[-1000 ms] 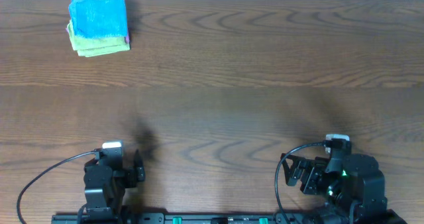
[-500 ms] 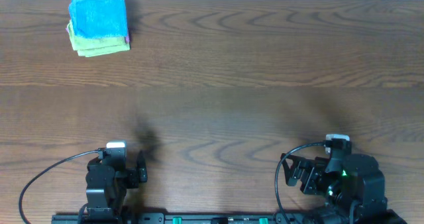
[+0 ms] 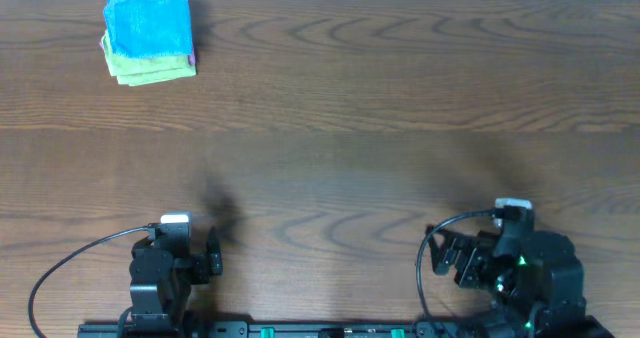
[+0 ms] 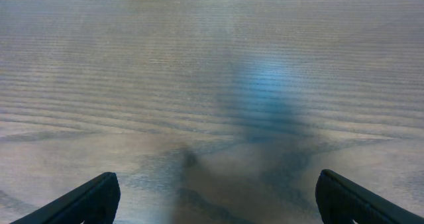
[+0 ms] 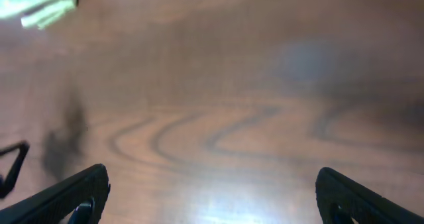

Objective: Fold the cloth

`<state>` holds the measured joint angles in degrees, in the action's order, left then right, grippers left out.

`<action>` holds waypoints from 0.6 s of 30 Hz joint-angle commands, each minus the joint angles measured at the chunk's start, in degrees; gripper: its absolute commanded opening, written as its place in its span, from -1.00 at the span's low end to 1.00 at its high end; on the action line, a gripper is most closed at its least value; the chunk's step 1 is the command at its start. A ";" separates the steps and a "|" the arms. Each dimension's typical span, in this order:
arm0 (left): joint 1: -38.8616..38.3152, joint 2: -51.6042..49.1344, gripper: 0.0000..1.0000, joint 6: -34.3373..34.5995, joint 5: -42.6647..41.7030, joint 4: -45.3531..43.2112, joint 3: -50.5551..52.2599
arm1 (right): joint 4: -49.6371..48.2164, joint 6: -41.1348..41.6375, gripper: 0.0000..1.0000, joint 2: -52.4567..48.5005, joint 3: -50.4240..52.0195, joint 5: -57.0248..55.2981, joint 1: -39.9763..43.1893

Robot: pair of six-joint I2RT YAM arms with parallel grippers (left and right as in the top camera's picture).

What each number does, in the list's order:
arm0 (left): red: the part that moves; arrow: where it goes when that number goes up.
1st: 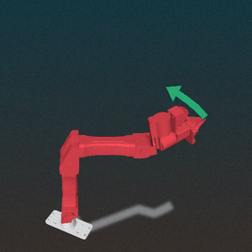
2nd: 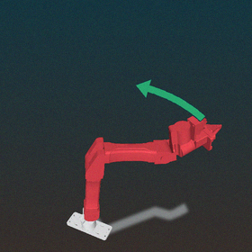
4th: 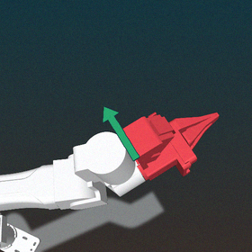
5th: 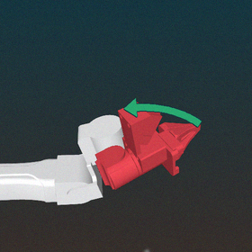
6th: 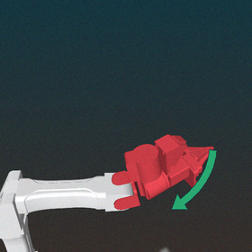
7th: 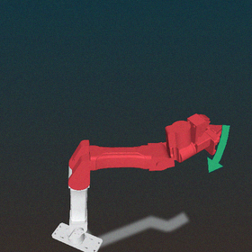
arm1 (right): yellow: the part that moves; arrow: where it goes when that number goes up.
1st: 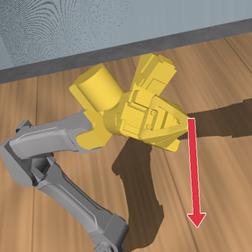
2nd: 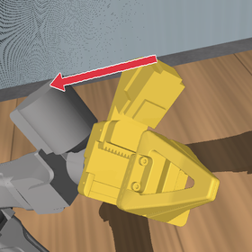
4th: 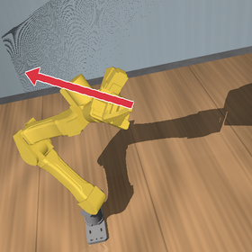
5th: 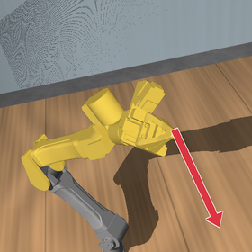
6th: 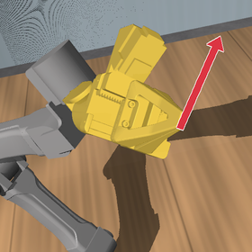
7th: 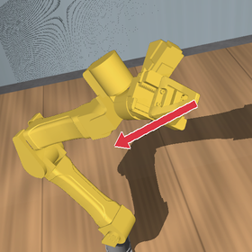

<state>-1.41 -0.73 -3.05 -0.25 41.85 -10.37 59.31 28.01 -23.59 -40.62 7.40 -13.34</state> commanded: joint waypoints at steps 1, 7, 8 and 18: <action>-0.26 0.52 0.91 -0.63 -0.83 0.50 1.16 | -3.15 -4.63 0.98 0.50 1.07 -7.28 1.20; -0.26 0.52 0.90 -0.63 -0.83 0.50 1.16 | -13.75 -22.97 0.99 8.83 12.55 -11.61 4.22; -0.26 0.52 0.91 -0.63 -0.83 0.50 1.16 | -14.23 -23.30 0.99 10.97 15.39 -11.87 5.51; -0.26 0.52 0.91 -0.63 -0.83 0.50 1.16 | -17.14 -29.86 0.99 20.26 27.85 -8.83 13.18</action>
<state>-1.41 -0.62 -3.05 -0.71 41.82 -10.35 42.48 0.73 -4.89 -14.26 -1.93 -1.10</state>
